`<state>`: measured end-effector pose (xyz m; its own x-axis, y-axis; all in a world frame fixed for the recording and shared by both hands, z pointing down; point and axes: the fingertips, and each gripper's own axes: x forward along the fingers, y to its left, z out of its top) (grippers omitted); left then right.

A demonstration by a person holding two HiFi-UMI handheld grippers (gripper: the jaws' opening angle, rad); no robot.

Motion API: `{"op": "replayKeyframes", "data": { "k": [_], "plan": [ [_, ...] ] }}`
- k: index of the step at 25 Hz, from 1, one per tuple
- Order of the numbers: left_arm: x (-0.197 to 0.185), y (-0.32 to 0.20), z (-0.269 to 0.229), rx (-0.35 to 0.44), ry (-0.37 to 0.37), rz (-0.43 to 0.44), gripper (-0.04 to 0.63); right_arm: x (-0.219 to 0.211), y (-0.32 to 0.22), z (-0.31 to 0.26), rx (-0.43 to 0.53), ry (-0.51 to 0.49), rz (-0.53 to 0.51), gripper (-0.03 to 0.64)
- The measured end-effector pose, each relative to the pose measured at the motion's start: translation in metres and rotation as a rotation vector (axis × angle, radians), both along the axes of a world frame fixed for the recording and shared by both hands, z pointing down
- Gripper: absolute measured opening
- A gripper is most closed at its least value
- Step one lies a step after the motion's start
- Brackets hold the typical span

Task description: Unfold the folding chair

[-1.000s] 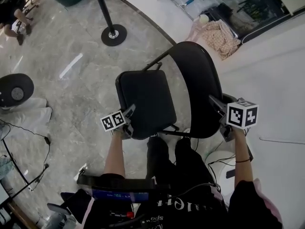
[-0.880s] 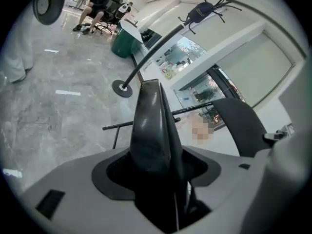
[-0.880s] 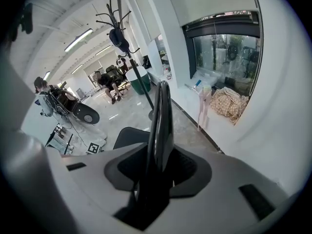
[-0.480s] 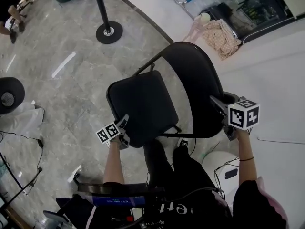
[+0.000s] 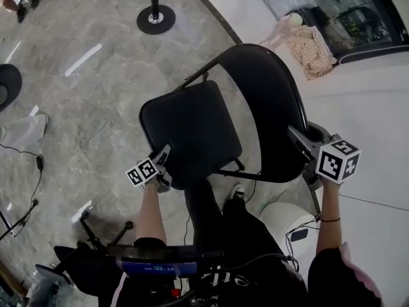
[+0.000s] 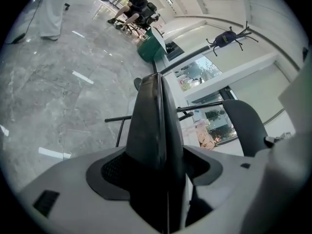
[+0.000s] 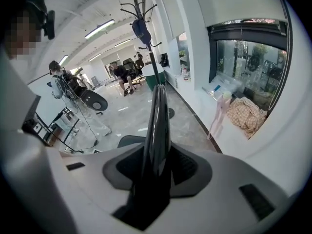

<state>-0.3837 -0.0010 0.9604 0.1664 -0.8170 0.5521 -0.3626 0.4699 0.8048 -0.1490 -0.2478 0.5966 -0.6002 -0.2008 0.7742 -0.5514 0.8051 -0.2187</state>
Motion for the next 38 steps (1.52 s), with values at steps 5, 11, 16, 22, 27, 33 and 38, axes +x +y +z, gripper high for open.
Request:
{"op": "replayKeyframes", "data": {
  "k": [5,11,16,22,27,33,38],
  "plan": [
    [0.004,0.013,0.015,0.016,0.016,-0.010,0.320,-0.003,0.004,0.006,0.086,0.024,0.012,0.143],
    [-0.004,0.025,0.031,-0.022,-0.026,-0.009,0.333,0.007,-0.006,0.024,0.091,0.069,0.062,0.143],
    [-0.004,0.042,0.043,-0.094,-0.059,0.060,0.341,0.027,-0.024,0.045,0.069,0.102,0.132,0.150],
    [0.002,0.067,0.042,-0.139,-0.049,0.055,0.339,0.058,-0.040,0.071,0.024,0.094,0.223,0.184],
    [0.009,0.063,0.037,-0.126,-0.057,0.067,0.339,0.057,-0.042,0.070,0.081,0.139,0.183,0.193],
    [0.020,0.037,0.008,-0.055,-0.071,0.068,0.329,0.066,-0.046,0.043,0.158,0.121,0.225,0.209],
    [0.024,0.019,-0.026,0.019,-0.072,0.037,0.186,0.062,-0.038,0.007,0.164,0.046,0.232,0.209]
  ]
}}
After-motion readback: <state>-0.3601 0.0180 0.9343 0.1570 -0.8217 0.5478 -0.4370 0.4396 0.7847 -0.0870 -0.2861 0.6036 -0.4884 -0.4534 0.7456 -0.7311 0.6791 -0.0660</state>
